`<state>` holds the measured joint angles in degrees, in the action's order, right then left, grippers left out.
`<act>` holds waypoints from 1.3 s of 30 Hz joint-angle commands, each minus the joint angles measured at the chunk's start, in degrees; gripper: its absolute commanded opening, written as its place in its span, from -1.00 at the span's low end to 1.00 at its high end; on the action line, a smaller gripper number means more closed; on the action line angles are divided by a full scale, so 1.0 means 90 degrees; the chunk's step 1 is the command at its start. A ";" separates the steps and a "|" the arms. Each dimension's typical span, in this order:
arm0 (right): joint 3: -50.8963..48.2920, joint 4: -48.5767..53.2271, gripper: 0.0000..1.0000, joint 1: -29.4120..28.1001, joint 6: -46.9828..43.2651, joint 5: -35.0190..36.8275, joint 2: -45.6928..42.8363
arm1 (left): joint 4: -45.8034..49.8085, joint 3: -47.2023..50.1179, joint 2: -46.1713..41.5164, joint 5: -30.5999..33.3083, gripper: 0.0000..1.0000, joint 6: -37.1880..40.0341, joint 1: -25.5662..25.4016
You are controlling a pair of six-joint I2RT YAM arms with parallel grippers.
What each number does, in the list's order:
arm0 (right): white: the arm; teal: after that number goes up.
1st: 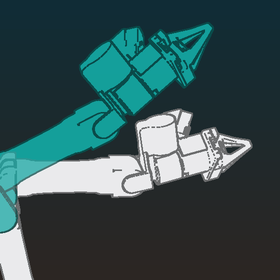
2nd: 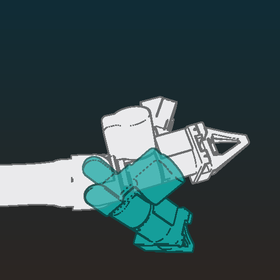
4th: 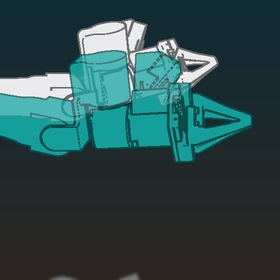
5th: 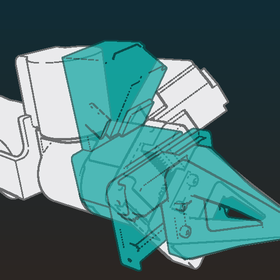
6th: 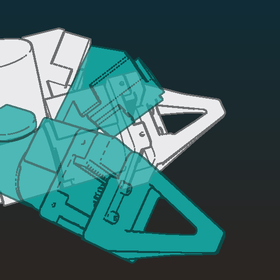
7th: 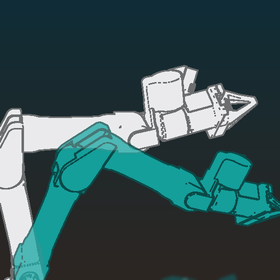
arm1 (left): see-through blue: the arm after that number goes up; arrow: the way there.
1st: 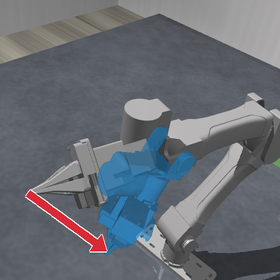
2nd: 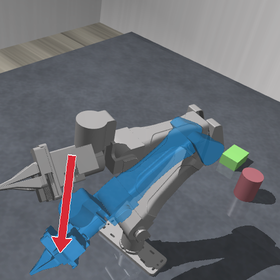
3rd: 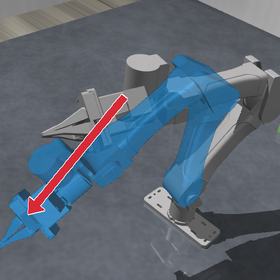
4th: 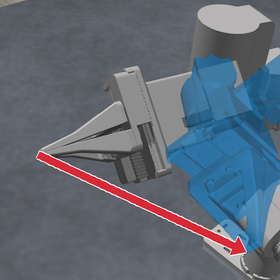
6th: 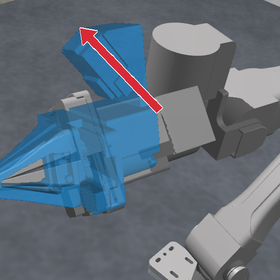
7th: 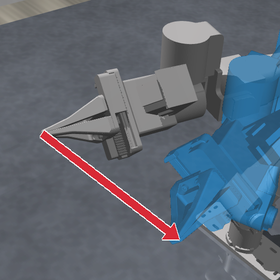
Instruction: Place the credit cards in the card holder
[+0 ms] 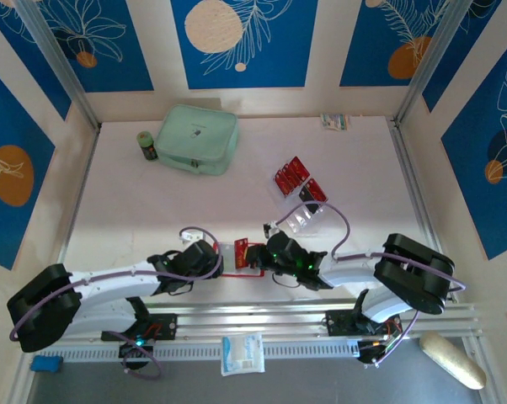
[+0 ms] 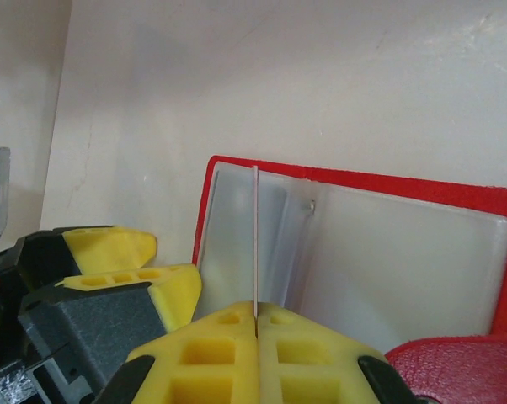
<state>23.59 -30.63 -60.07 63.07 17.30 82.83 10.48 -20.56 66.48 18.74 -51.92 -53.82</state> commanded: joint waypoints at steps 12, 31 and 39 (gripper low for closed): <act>-0.0346 -0.0817 -1.00 -0.0256 0.0599 0.0981 0.0177 | 0.0587 0.0634 0.0218 -0.0364 0.72 -0.0278 0.0053; -0.0482 -0.1219 -1.00 -0.0426 0.0911 0.1037 0.0612 | 0.0536 0.0643 0.0231 -0.0374 0.71 -0.0278 0.0053; -0.0574 -0.1152 -1.00 -0.0510 0.1057 0.1105 0.0684 | 0.0521 0.0643 0.0249 -0.0374 0.71 -0.0276 0.0052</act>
<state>19.31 -41.91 -64.05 71.68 24.97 87.66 9.23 -19.53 65.67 19.14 -52.23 -53.82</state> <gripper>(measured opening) 0.061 0.855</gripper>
